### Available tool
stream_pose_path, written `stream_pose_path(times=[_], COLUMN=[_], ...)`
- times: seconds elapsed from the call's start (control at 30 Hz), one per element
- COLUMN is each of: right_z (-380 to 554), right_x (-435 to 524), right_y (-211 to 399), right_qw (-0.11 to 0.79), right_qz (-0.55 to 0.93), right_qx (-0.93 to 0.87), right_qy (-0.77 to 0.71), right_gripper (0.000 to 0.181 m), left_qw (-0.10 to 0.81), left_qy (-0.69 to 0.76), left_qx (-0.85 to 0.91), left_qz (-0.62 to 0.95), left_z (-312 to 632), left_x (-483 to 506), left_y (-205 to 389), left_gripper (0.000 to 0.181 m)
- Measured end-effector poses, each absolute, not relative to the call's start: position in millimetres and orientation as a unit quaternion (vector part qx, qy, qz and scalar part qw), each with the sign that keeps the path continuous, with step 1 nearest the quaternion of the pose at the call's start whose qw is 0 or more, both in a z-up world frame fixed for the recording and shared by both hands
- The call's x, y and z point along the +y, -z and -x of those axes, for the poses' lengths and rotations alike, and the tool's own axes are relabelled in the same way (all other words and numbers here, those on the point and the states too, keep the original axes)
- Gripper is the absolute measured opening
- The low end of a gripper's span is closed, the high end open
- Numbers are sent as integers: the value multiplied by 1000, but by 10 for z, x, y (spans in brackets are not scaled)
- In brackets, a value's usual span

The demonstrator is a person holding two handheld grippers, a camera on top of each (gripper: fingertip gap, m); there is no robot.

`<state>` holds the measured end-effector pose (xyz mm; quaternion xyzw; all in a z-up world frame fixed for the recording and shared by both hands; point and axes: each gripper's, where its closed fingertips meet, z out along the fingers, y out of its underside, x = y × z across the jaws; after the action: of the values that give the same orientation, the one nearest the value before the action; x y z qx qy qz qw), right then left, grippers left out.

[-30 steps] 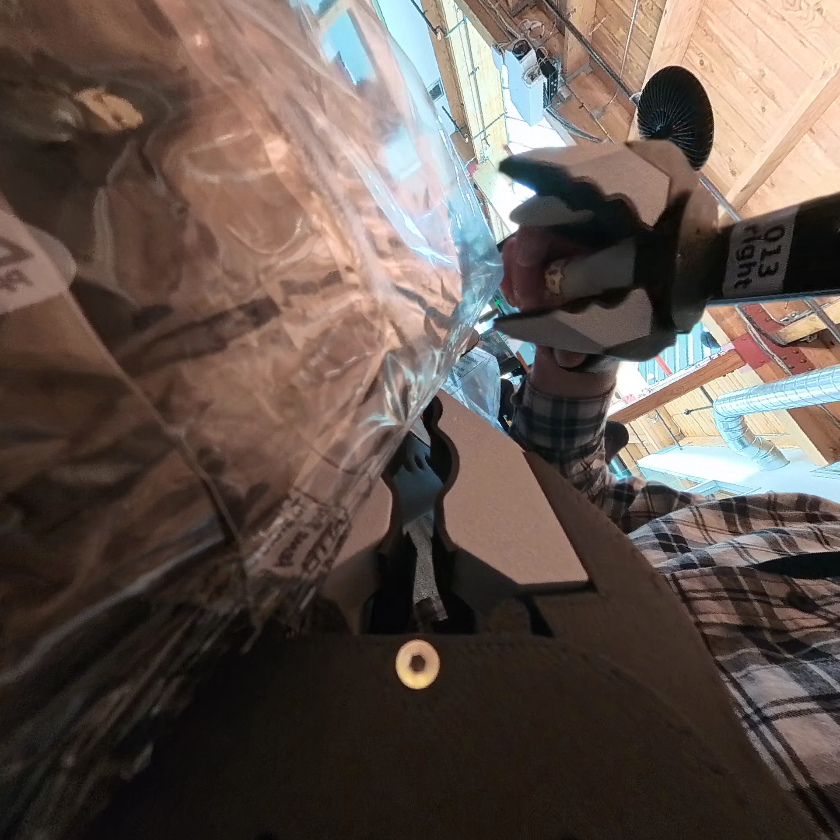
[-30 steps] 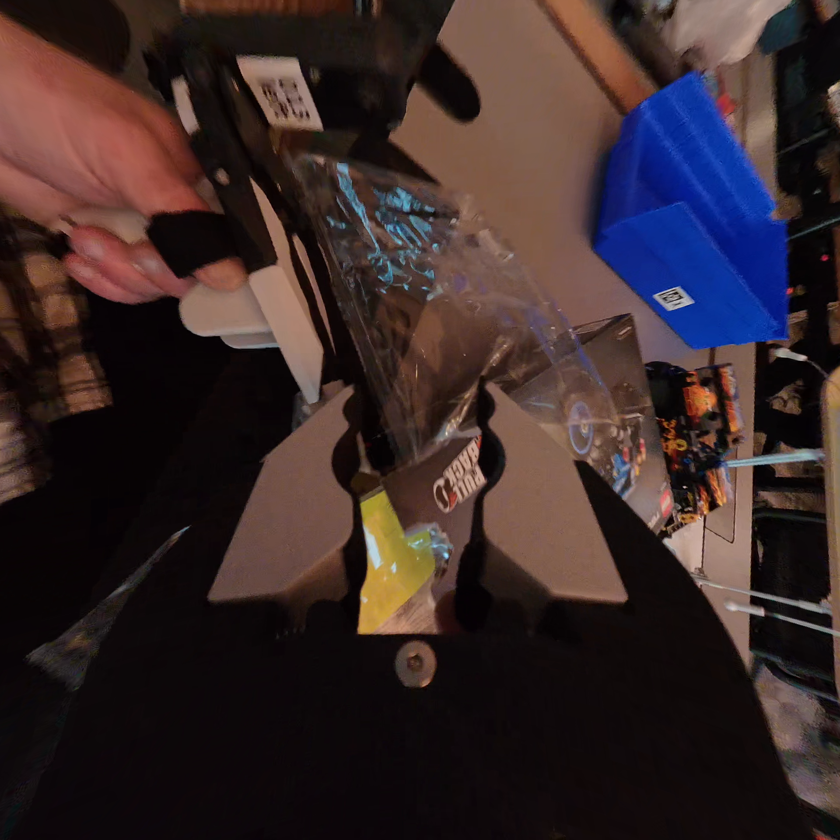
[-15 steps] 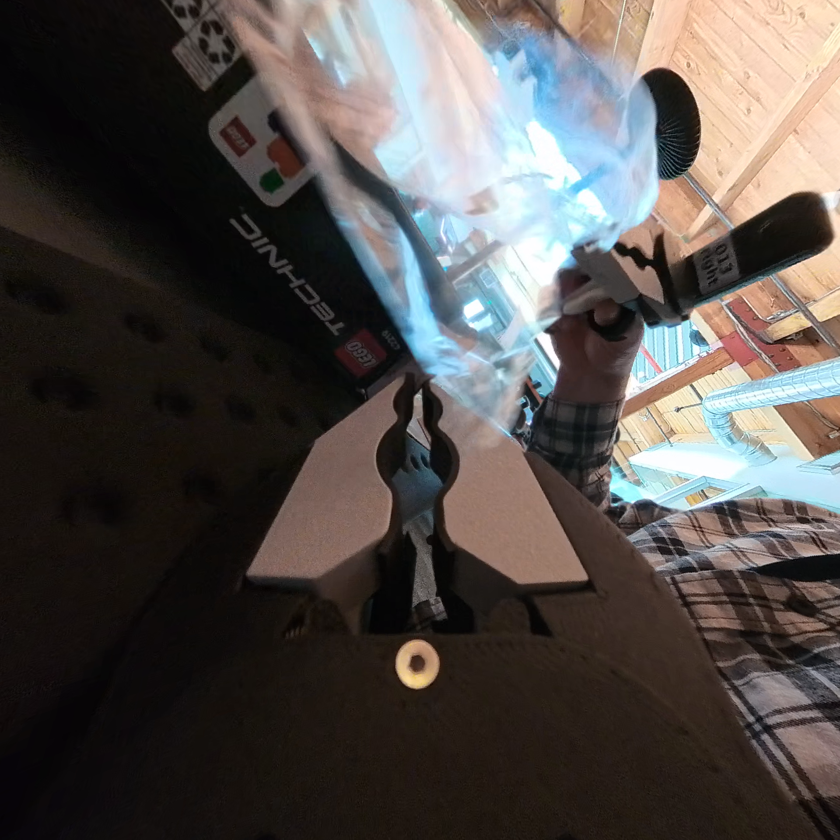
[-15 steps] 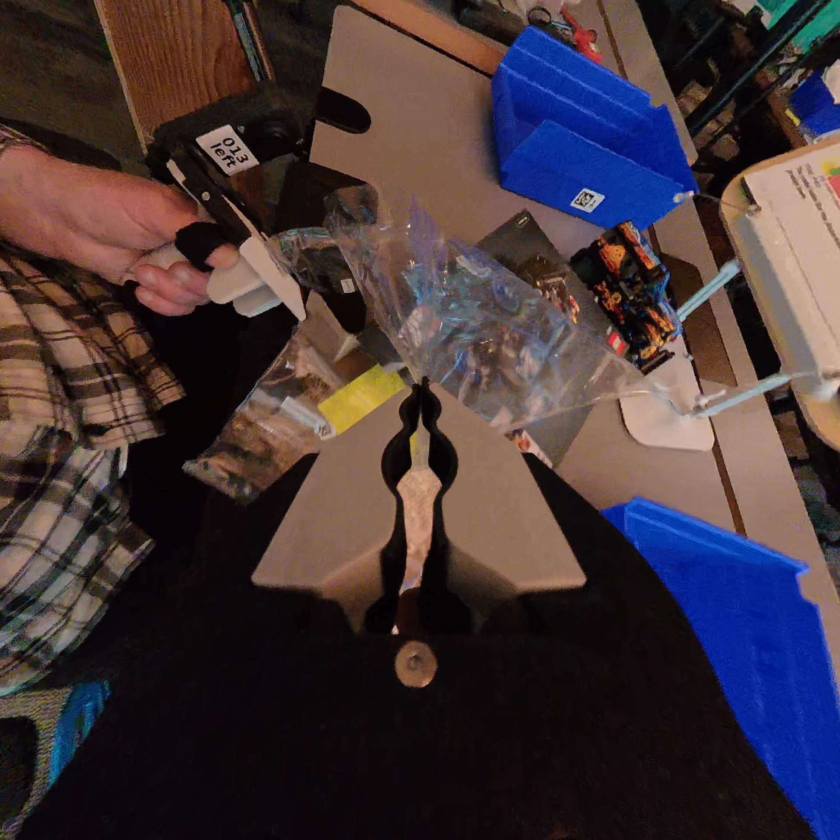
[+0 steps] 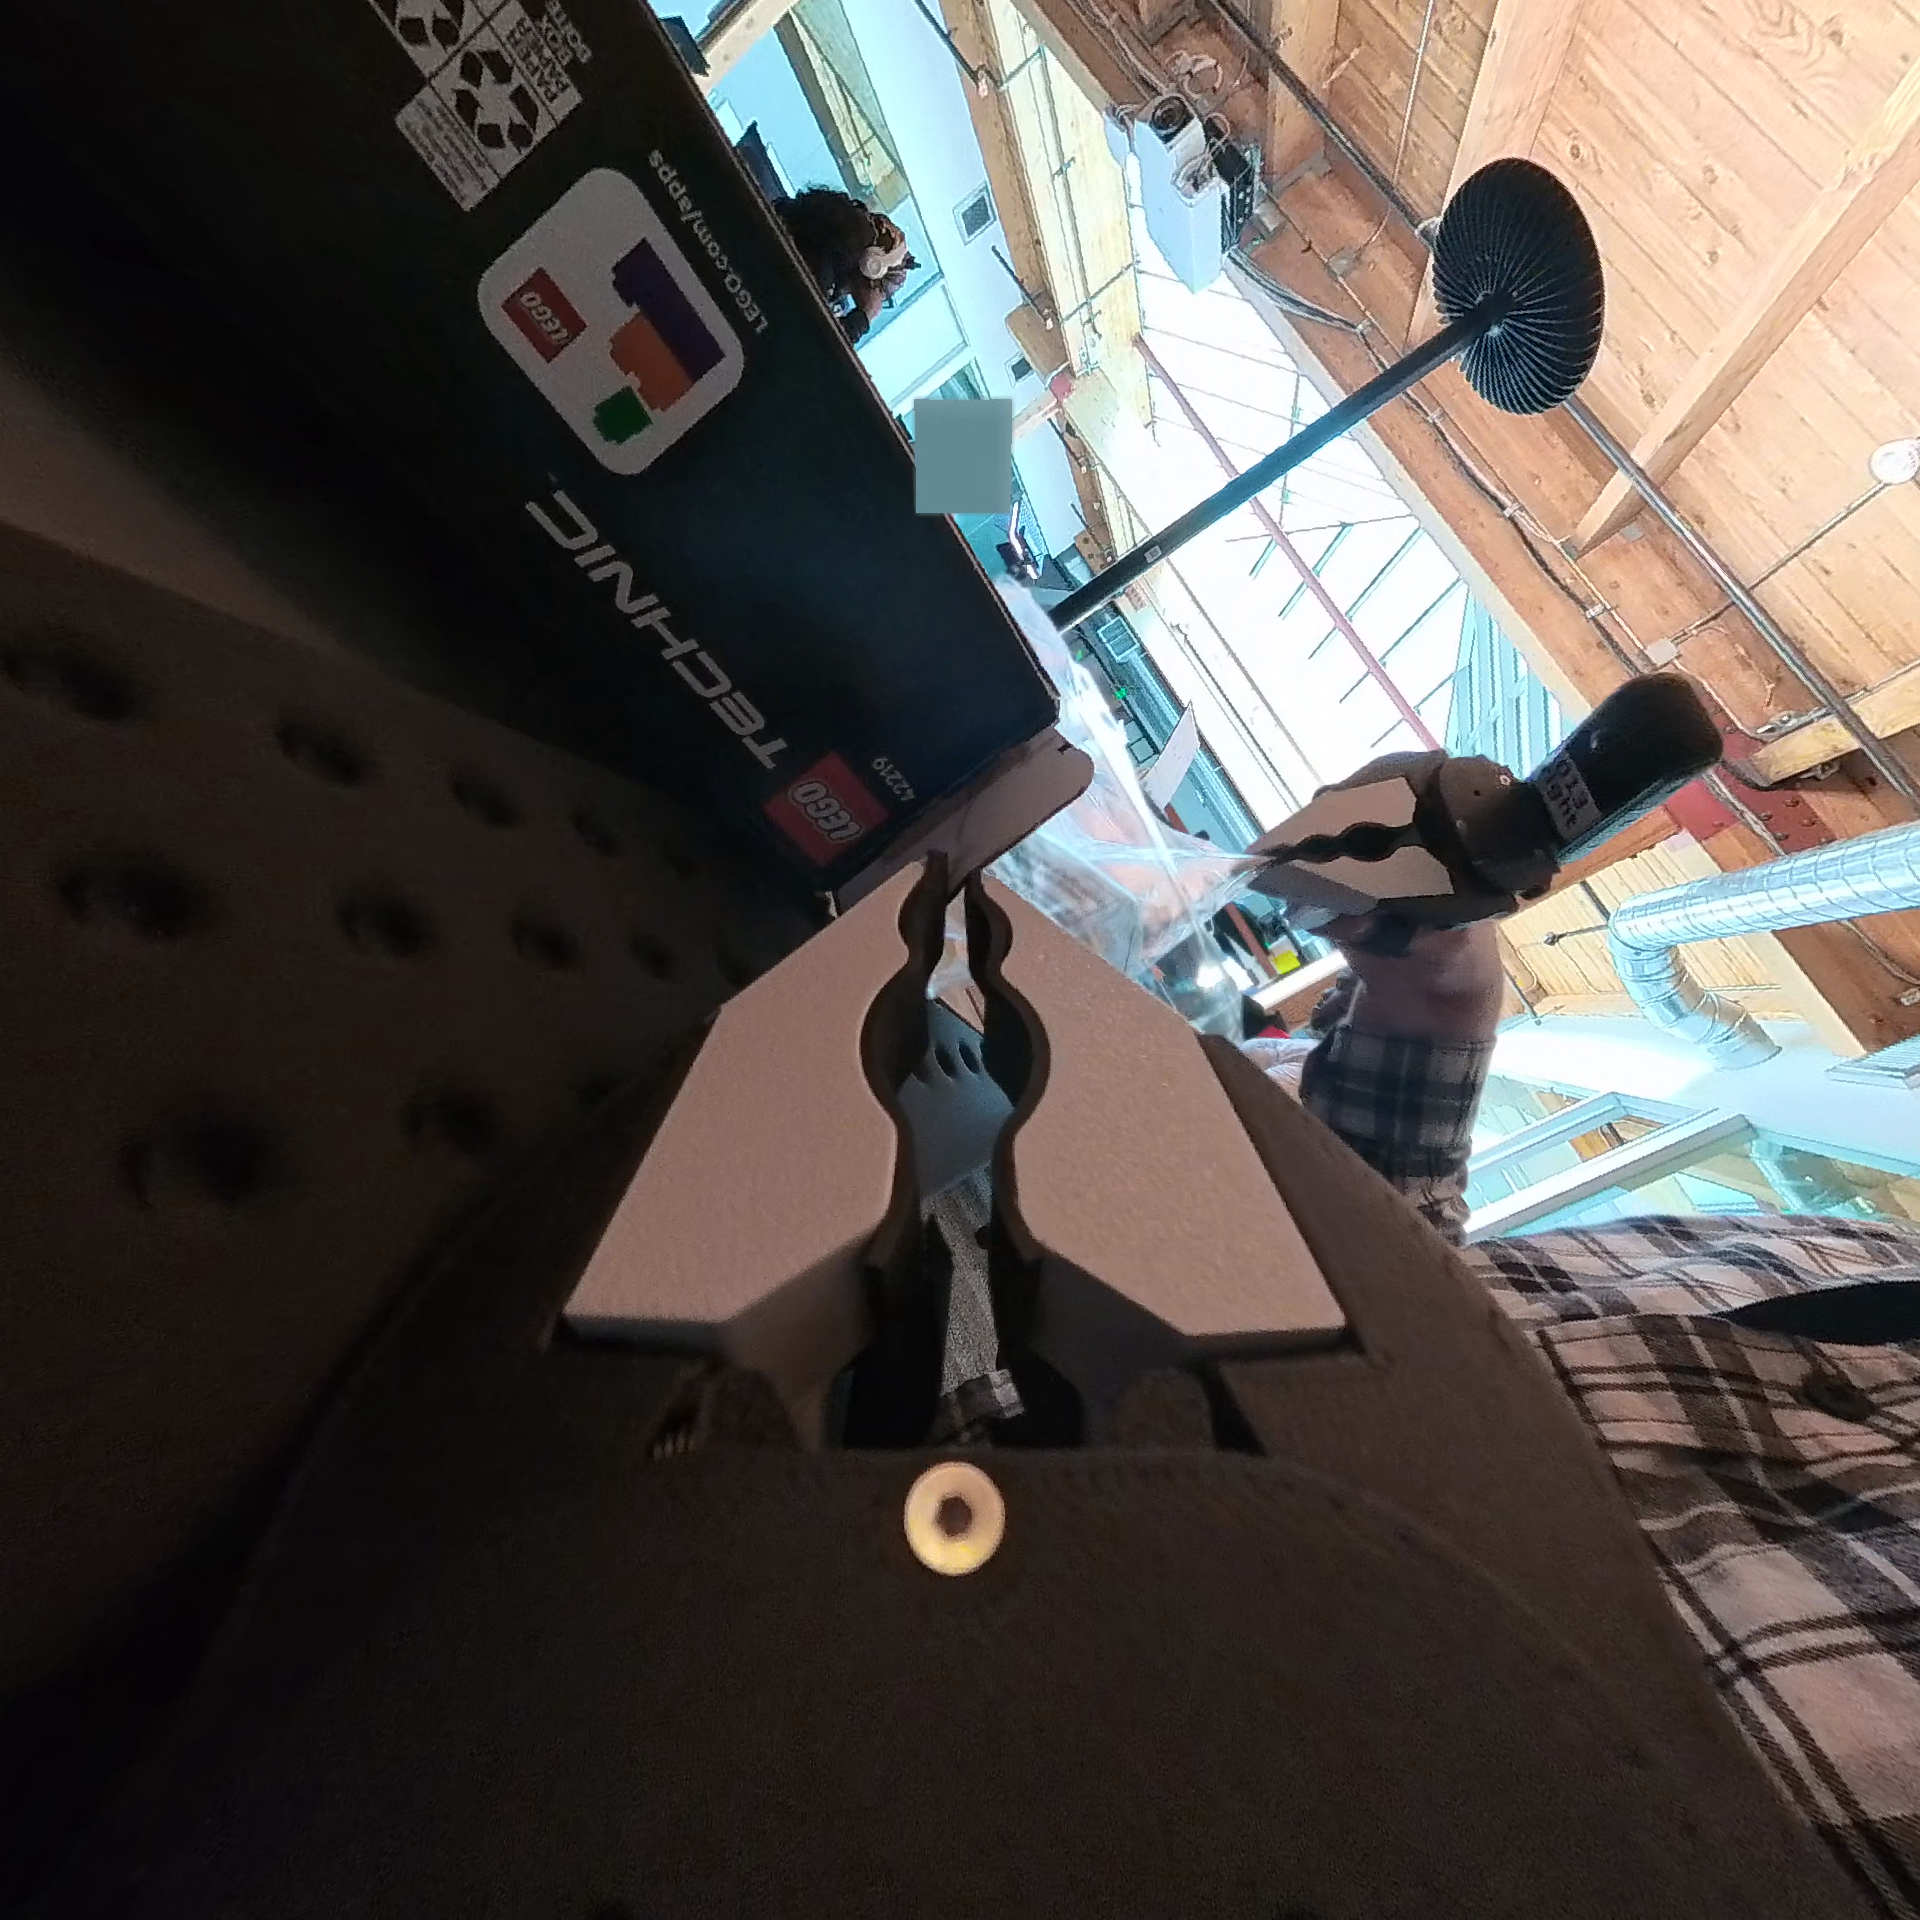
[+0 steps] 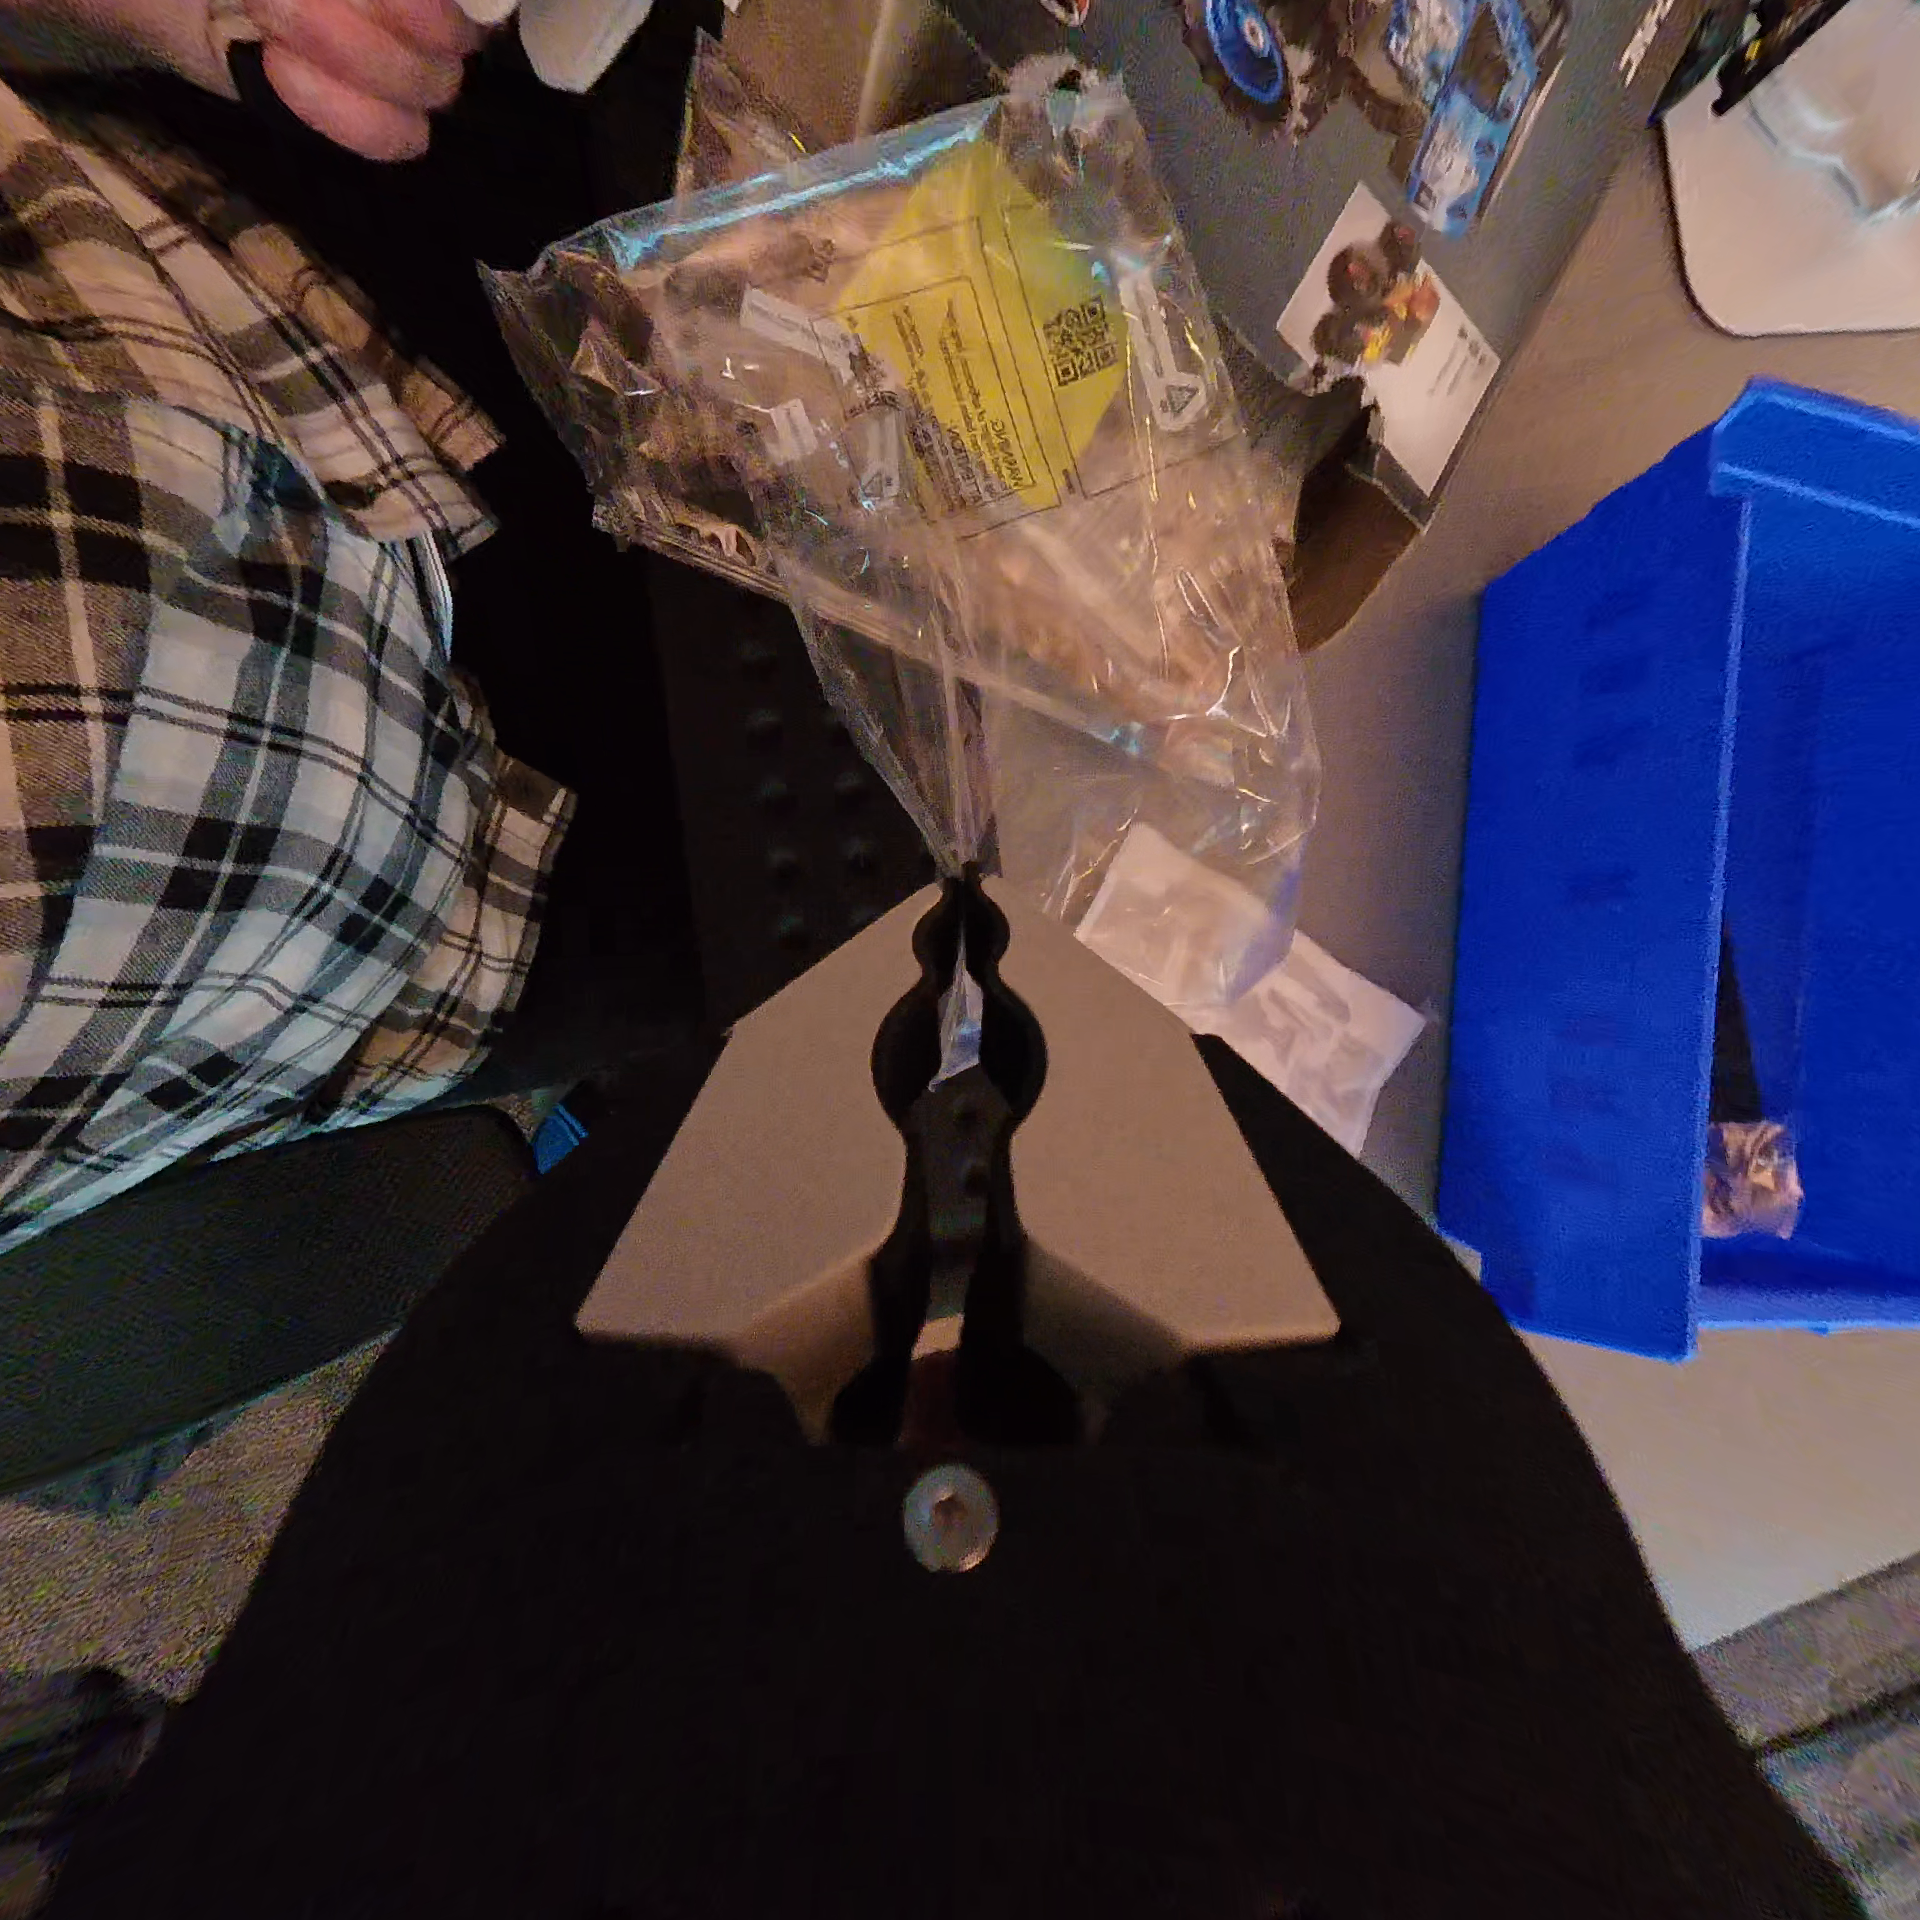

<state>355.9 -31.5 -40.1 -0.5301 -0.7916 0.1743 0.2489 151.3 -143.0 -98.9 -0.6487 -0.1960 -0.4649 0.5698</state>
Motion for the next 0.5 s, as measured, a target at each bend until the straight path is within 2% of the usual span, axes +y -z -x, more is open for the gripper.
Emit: stream_pose_path(times=[0.2,0.37,0.5], right_z=[-3685,-3396,-3049], right_x=[-166,-244,-203], right_y=[390,602,717], right_qw=[240,235,272], right_qz=[582,615,638], right_qx=[-758,-727,-693], right_qy=[-172,-197,-197], right_gripper=[0,0,0], left_qw=[572,571,569], left_qy=[467,472,471], left_qx=[-196,-192,-187], left_qz=[645,644,648], left_z=[-1523,-1556,-1584], left_x=[-1429,-1419,-1415], left_y=[974,969,971], left_gripper=[1,1,1])
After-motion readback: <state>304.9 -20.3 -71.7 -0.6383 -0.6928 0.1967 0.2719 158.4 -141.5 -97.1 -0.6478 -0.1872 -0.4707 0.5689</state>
